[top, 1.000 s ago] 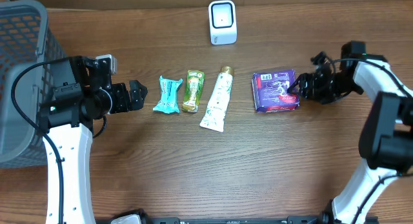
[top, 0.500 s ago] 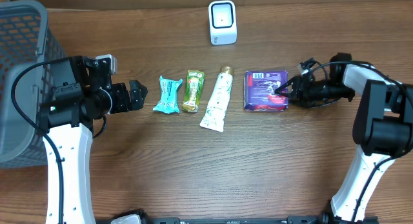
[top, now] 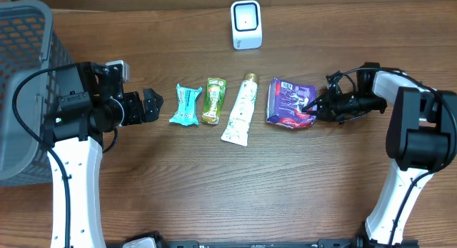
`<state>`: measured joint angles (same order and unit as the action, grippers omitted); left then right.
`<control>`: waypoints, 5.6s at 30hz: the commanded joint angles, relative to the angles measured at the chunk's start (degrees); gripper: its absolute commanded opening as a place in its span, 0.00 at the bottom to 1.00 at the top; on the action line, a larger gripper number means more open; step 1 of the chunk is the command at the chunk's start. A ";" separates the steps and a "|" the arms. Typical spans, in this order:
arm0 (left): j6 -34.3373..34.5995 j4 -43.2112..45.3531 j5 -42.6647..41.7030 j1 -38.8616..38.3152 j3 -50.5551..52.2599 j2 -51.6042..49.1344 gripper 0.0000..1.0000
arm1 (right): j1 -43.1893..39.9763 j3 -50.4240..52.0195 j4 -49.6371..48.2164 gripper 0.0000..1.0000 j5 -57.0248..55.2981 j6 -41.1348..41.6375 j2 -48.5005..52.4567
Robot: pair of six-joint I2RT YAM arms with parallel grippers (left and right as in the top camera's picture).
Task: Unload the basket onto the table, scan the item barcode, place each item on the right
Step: 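Lift the purple packet with the right gripper and reorient it, then carry the purple packet toward the white scanner with the right gripper, then move the purple packet right and lower it onto the table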
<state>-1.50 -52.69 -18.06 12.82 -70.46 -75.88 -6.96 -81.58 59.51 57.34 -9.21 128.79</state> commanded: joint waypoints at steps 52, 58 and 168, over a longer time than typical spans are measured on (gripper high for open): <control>-0.68 0.04 -0.87 -0.09 -0.79 0.52 1.00 | 36.20 -26.82 -22.14 0.04 -115.23 -3.63 -17.94; -0.68 0.04 -0.87 -0.09 -0.79 0.50 0.99 | 38.82 -26.82 -49.18 0.04 -121.87 -27.47 -5.51; -0.70 0.04 -0.87 -0.09 -0.79 0.50 1.00 | -5.88 5.88 -10.32 0.04 -40.13 48.17 -33.53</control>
<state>-1.52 -52.69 -18.26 12.82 -70.46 -75.88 -9.76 -80.71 51.55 10.85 34.79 95.48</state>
